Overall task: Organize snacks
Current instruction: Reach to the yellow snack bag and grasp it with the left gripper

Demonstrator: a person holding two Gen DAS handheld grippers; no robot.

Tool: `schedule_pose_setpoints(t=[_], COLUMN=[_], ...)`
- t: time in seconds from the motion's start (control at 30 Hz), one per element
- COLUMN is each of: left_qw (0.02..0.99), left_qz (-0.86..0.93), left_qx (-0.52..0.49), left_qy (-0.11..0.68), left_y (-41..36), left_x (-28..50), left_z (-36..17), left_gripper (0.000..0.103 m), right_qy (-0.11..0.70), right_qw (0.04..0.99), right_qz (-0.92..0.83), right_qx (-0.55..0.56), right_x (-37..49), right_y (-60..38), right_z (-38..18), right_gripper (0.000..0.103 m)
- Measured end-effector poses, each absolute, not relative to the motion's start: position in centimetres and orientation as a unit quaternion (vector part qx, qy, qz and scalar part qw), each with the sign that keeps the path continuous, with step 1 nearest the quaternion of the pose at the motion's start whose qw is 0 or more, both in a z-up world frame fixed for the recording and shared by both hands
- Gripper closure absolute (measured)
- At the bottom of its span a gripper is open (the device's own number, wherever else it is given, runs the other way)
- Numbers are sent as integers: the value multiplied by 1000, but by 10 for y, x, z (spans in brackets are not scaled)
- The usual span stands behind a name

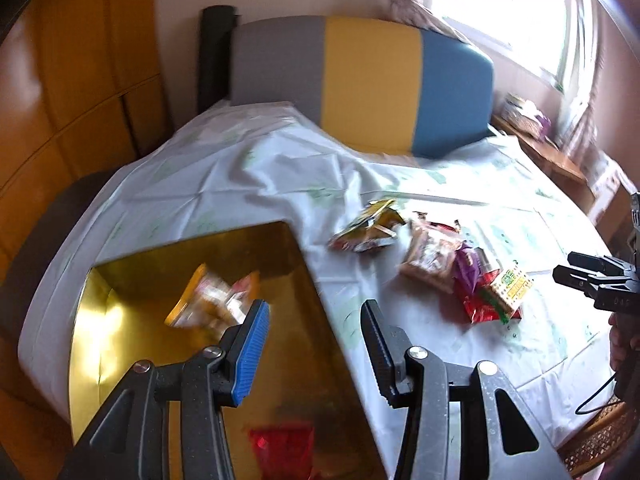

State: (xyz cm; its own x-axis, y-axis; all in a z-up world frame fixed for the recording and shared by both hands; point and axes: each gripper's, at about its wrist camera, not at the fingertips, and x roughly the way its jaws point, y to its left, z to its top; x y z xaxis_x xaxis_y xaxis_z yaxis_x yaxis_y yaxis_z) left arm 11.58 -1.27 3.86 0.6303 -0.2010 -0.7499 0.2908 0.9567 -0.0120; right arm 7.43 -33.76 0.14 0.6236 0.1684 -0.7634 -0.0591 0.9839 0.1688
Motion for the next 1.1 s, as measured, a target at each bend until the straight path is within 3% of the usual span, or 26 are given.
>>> schedule_pose_setpoints(t=[0.43, 0.83, 1.0, 1.1], left_qw=[854, 817, 817, 823], left_qz=[-178, -187, -185, -189], left_qx=[145, 200, 200, 191], left_qy=[467, 508, 508, 501], left_y=[-104, -151, -156, -156], left_x=[214, 277, 291, 288], left_z=[-1, -53, -66, -65], left_gripper=[55, 55, 48, 56], right_qy=[421, 418, 408, 399], right_qw=[883, 878, 880, 886], right_qz=[43, 54, 59, 61], right_qx=[204, 229, 234, 227], right_x=[80, 82, 81, 80], right_y=[-391, -392, -393, -393], right_z=[-6, -4, 0, 4], right_gripper=[11, 10, 9, 9])
